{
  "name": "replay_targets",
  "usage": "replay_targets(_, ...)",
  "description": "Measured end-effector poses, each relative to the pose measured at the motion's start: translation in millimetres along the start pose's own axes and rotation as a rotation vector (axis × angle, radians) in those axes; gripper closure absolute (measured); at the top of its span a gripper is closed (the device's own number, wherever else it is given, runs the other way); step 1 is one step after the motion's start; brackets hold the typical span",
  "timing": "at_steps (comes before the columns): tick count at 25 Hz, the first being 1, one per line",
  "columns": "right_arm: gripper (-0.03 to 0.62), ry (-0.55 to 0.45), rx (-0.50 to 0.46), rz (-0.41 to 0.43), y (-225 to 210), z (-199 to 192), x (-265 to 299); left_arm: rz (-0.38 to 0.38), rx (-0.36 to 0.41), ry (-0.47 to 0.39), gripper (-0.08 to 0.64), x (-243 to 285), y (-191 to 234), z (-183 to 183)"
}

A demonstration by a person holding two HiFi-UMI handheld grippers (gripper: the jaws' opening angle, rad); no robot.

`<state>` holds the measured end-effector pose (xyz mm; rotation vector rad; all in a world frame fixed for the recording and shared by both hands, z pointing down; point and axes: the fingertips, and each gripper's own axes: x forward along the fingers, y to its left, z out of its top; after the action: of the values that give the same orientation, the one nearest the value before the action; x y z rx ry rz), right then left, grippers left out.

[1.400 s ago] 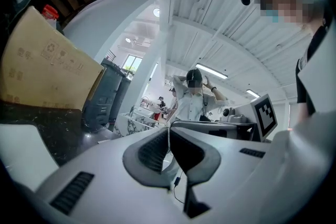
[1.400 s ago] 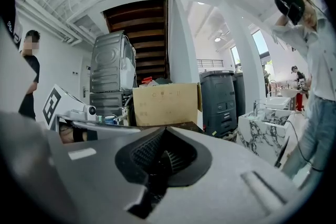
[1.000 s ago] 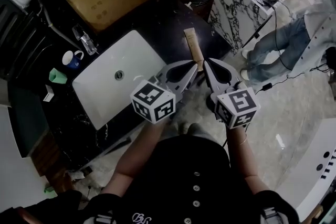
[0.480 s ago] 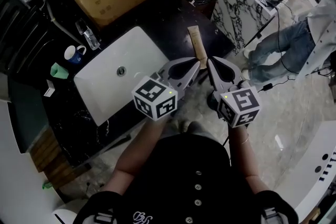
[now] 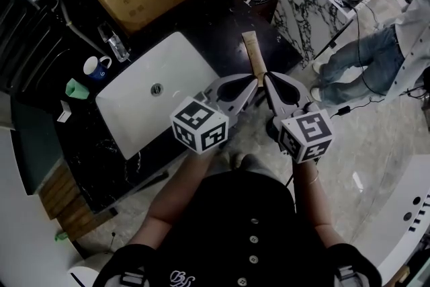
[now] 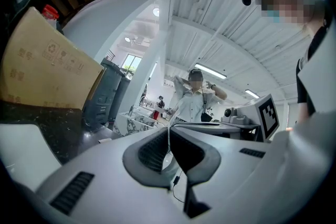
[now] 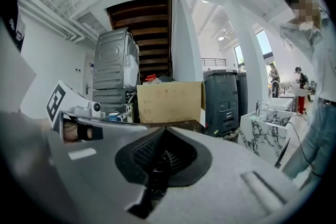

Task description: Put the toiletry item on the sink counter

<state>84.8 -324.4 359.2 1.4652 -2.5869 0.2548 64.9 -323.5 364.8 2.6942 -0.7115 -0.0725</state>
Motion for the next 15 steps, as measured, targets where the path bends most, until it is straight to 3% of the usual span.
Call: replay_targets(15, 0.589, 0.001, 0.012, 0.003, -1.4, -4.2, -3.4, 0.005, -0.002, 0.006, 0.541, 1.4, -1.3, -1.7)
